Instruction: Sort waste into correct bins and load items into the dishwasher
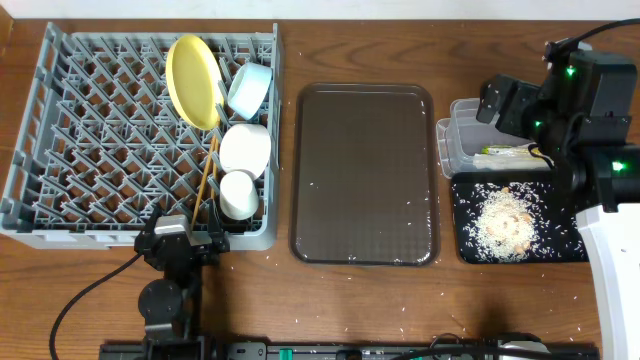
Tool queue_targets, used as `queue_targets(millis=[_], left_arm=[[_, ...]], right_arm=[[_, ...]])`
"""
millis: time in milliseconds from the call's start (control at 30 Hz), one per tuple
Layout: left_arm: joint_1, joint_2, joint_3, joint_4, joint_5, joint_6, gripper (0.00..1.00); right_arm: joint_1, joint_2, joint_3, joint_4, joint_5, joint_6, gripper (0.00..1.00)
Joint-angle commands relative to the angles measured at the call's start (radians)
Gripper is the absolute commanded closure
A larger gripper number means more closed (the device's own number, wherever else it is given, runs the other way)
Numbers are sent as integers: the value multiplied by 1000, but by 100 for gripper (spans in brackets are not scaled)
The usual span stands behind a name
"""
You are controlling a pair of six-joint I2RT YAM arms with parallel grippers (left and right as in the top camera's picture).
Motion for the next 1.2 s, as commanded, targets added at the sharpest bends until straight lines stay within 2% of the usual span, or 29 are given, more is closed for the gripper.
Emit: queue_targets(millis=[0, 133, 267, 600, 700, 900, 1167], left_arm=[[5, -4, -19, -37, -5, 16, 9], [5, -4, -19, -37, -5, 16, 9], [5, -4, -19, -37, -5, 16, 9], [5, -4, -19, -37, -5, 16, 9], [5, -4, -19, -37, -5, 16, 9], [5, -4, -19, -37, -5, 16, 9], [5, -4, -19, -37, -5, 16, 8]], right_arm=[[-5, 1, 4, -10, 38, -2, 1], [-4, -23, -24, 4, 38, -76, 1], [-3, -96, -145, 132, 38, -141, 1], [2, -506, -784, 698, 39, -182, 1], [2, -651, -962, 812, 39, -182, 1], [1, -962, -1251, 883, 47, -182, 1], [1, -1164, -1394, 882, 47, -182, 1]])
